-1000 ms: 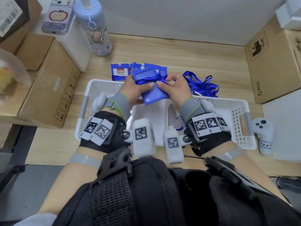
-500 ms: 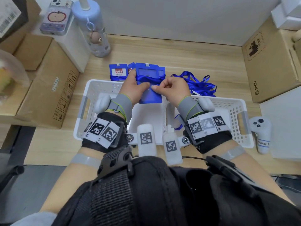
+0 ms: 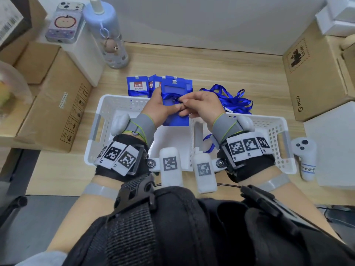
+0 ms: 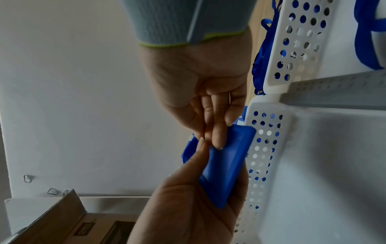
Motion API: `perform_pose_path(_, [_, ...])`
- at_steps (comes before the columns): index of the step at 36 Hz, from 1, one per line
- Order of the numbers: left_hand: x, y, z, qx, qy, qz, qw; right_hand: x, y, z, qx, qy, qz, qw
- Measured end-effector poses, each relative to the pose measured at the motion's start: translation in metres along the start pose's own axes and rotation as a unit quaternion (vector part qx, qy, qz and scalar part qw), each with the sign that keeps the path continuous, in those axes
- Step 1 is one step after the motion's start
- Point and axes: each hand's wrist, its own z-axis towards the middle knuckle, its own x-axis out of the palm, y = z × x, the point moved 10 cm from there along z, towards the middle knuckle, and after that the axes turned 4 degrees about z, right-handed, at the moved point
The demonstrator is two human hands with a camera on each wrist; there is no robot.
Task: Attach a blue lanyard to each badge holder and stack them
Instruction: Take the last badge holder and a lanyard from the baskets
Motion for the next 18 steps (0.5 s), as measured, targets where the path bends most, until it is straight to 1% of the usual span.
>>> perform_pose_path(4, [-0.007, -0.001, 0.001, 0.01, -0.025, -0.011, 1.0, -0.003, 0.004, -0.001, 0.003, -0.011, 0.018, 1.0])
perform_pose_path(8, [-0.012, -0.004, 0.003, 0.022, -0.04, -0.008, 0.999, -0.009, 0.009, -0.001, -0.024, -0.032, -0.029, 0.999])
perform_pose_path(13, [-0.023, -0.007, 0.003, 0.041, -0.079, 0.034, 0.996, -0.008, 0.012, 0.001, -0.05, -0.026, -0.084, 0.995])
perform_pose_path(18, [-0.027, -0.004, 0.002, 0.045, -0.098, 0.052, 0.993, -0.008, 0.016, 0.003, -0.066, -0.021, -0.087, 0.994])
